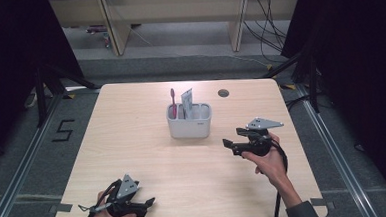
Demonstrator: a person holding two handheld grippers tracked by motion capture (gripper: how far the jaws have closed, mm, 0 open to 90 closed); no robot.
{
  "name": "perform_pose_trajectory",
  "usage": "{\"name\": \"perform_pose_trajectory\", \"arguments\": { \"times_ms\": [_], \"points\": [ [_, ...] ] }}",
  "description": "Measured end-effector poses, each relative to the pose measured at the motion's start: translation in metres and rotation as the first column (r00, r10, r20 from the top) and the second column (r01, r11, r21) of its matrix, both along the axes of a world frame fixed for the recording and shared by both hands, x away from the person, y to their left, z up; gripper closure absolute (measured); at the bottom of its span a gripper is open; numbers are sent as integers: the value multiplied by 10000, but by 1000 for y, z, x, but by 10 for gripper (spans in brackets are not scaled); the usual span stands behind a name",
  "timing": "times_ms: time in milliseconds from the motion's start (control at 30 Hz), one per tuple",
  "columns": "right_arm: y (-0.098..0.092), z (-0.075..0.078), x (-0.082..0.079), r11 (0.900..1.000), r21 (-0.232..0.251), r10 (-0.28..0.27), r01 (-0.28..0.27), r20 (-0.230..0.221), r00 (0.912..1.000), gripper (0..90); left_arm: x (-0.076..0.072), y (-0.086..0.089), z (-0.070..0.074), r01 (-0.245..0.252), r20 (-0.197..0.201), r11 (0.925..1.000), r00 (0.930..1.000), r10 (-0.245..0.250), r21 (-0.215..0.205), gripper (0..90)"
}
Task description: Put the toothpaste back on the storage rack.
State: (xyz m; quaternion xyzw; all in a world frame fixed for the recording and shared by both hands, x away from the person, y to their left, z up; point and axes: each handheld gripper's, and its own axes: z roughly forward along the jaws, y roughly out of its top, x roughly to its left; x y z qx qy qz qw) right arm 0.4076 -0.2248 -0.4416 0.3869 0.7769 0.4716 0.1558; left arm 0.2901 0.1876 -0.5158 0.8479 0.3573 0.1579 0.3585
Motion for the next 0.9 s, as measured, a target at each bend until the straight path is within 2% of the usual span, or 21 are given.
{"name": "perform_pose_trajectory", "arguments": {
  "times_ms": [33, 100, 133, 167, 233, 267, 300, 333, 367, 433, 467, 533, 567, 600, 633, 667, 767, 800, 833, 867, 900],
  "points": [
    [0, 0, 0, 10000, -73, 34, -33, 56, 10000, 279, -1, 1, 0, 14, 20, 10000, 10000, -14, 60, 205],
    [1, -2, -3, 10000, -88, 16, -18, -189, 9998, 278, -2, 1, 1, 4, 27, 10000, 10000, -4, -53, 205],
    [1, -3, -3, 9998, -204, 11, -10, 34, 10000, 278, -2, 0, 1, -79, 76, 9998, 9999, 80, -181, 205],
    [2, -4, -5, 9998, -171, 94, -97, -209, 9997, 278, -2, 0, 1, -94, 83, 9997, 9999, 95, -205, 205],
    [2, -6, -6, 9994, -294, 195, -197, -82, 9998, 272, -1, 1, 1, 75, 81, 10000, 9999, -74, -16, 205],
    [3, -7, -9, 9998, -176, 75, -81, -327, 9994, 271, -1, 1, 1, 79, 73, 10000, 9999, -79, -10, 205],
    [2, -8, -9, 9992, -371, 132, -135, -87, 9999, 271, -1, 1, 1, 75, 88, 10000, 9999, -75, 22, 205],
    [3, -8, -12, 9996, -279, 60, -70, -372, 9993, 269, -1, 1, 1, 86, 90, 10000, 9999, -86, 5, 205],
    [3, -9, -12, 9996, -280, 90, -96, -213, 9997, 266, -1, 1, 1, 86, 101, 10000, 9999, -86, 6, 205],
    [3, -11, -15, 9997, -160, 169, -175, -345, 9993, 253, 0, -1, 0, 76, 110, 9999, 9999, -75, -84, 205],
    [1, -11, -16, 9989, -456, 101, -111, -207, 9997, 242, 0, 0, 0, 88, 117, 9999, 9999, -89, 63, 205],
    [4, -13, -20, 9996, -283, -72, 58, -510, 9987, 214, -1, 0, -1, 53, 102, 10000, 9999, -52, -75, 205],
    [2, -13, -21, 9981, -611, -60, 45, -254, 9997, 200, 0, 1, 0, 20, 127, 10000, 9999, -20, 61, 205],
    [4, -14, -23, 9988, -433, -239, 222, -394, 9989, 198, 0, 1, 0, 29, 130, 9999, 9999, -30, 97, 205],
    [2, -14, -23, 9981, -613, -71, 55, -263, 9996, 199, 0, 1, 0, 56, 84, 10000, 9999, -56, -5, 205],
    [3, -15, -25, 9993, -375, -80, 63, -455, 9989, 199, 0, 1, 0, 80, 75, 10000, 9999, -80, 1, 205],
    [3, -17, -30, 9985, -546, -129, 102, -497, 9987, 199, -1, 1, 0, 88, 111, 10000, 9999, -88, 21, 205],
    [3, -18, -30, 9986, -532, 18, -38, -387, 9993, 199, -1, 0, 0, 84, 97, 10000, 9999, -84, 17, 205],
    [4, -19, -33, 9987, -503, -34, 4, -613, 9981, 199, -1, 0, 0, 87, 98, 10000, 9999, -87, 18, 205],
    [4, -19, -34, 9986, -526, 2, -36, -641, 9979, 200, -1, 0, 0, 46, 127, 10000, 9999, -47, 77, 205],
    [3, -20, -35, 9974, -713, 61, -93, -451, 9990, 200, -1, 0, -1, 47, 106, 10000, 9999, -46, -54, 206]
  ]
}}
